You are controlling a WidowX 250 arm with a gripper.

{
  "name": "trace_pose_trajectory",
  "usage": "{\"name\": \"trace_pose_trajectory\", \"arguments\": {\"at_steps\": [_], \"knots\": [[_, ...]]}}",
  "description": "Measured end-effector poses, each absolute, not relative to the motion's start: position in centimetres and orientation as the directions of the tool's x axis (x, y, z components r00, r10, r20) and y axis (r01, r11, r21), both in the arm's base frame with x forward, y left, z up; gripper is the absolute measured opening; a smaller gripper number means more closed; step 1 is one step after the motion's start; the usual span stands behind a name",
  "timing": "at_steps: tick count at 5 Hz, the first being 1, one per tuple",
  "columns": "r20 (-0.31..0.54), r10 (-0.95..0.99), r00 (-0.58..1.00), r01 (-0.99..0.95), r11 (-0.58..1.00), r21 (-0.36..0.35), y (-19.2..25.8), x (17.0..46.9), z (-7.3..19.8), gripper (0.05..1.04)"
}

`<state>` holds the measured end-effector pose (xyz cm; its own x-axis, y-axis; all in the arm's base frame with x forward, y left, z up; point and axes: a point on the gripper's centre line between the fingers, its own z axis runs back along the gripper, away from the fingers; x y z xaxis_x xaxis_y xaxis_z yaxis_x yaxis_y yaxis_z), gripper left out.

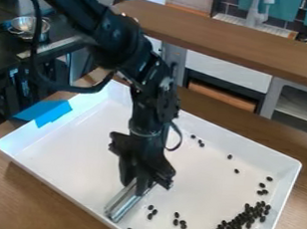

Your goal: Sweep into pile

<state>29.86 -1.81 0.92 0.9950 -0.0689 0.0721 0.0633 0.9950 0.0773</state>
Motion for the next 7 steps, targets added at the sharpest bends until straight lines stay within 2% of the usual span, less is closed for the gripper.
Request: {"name": "trace_pose_trajectory", "arguments": {"at_steps": [1,4,5,7], "knots": [[0.057,-0.079,0.995,0.073,0.992,0.101,-1.7,29.1,0.5,0.317],[0.001,-0.084,0.997,0.083,0.995,0.060,-5.3,28.1,0.9,0.317],[-0.016,-0.062,0.998,0.062,0.997,0.053,-7.1,28.2,0.6,0.317],[0.008,-0.004,1.000,0.003,0.999,0.054,-9.1,30.1,0.3,0.317]]}}
